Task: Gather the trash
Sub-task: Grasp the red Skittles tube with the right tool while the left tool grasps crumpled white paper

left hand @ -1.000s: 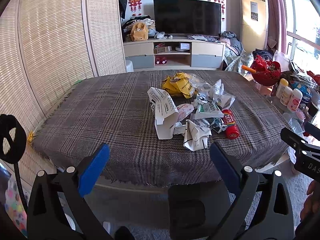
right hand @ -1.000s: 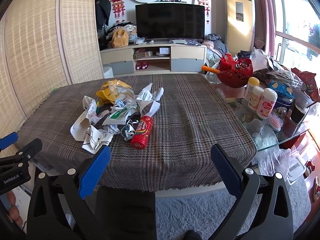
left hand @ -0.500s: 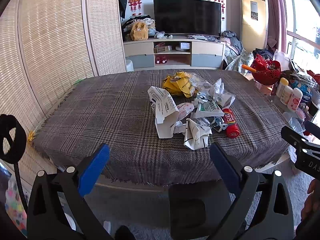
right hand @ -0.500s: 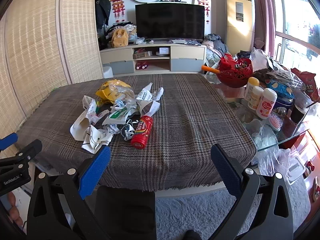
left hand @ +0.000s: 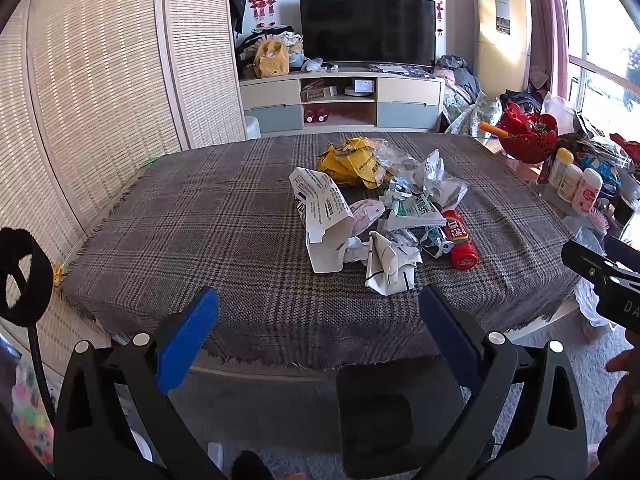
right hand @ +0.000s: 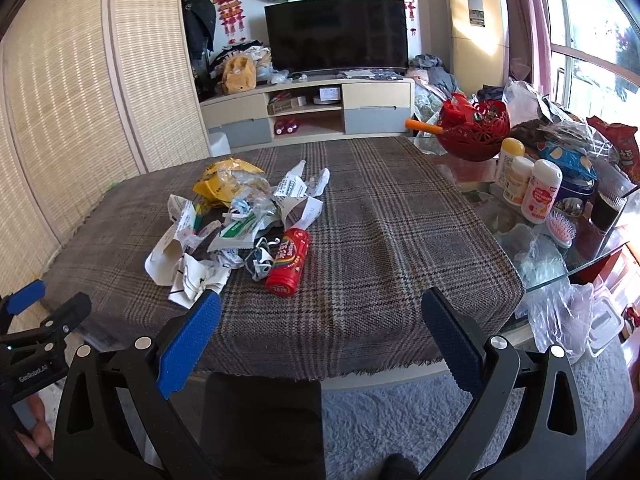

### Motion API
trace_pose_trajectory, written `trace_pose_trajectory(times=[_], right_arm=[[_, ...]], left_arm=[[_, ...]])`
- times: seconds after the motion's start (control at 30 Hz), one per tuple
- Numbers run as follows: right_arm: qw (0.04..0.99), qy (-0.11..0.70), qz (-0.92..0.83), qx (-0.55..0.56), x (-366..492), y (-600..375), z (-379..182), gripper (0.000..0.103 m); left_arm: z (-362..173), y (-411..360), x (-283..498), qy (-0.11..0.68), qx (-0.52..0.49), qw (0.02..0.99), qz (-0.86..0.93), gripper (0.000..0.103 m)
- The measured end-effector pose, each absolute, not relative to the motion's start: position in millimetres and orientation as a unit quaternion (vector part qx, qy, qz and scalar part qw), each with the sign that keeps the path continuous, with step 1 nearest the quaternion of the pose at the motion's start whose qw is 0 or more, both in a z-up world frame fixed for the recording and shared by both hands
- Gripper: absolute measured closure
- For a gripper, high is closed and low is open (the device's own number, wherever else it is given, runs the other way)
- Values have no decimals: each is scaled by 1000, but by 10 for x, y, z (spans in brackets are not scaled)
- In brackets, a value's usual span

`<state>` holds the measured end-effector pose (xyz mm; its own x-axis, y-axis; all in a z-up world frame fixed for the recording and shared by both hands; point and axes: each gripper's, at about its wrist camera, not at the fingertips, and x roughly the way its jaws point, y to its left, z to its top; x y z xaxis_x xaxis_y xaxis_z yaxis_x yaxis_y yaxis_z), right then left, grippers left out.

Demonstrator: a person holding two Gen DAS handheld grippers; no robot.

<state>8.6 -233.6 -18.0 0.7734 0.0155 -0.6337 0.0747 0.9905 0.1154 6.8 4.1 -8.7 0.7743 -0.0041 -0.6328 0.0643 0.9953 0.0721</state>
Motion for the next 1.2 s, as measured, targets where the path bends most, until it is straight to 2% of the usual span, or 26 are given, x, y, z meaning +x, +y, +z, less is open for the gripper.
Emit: trace_pose_trajectory(times=[0.7,0.77,0.8,0.87,0.97,1.2], right_arm=[[895,422,9,142,1123,-2486,-496,4],[889,437,14,140,1239,-2443,-563,24],[884,445,19,142,1291,-2427,-606,28],[874,462,32,149,1396,-2407,-703,44],[869,467,39,159,1468,-2394,-743,52],[863,476,52,163,1634,-2262,-820,53]], left_arm=[[-613,-187,676,417,61,903,-84,8],[-629,-192,754,419,61,902,-82,8],[-637,-186,792,420,54,902,-87,9],[-650,-185,856,423,47,900,-97,13],[-700,-241,943,426,55,897,-106,18],[-841,-346,1139,440,52,888,-123,31]])
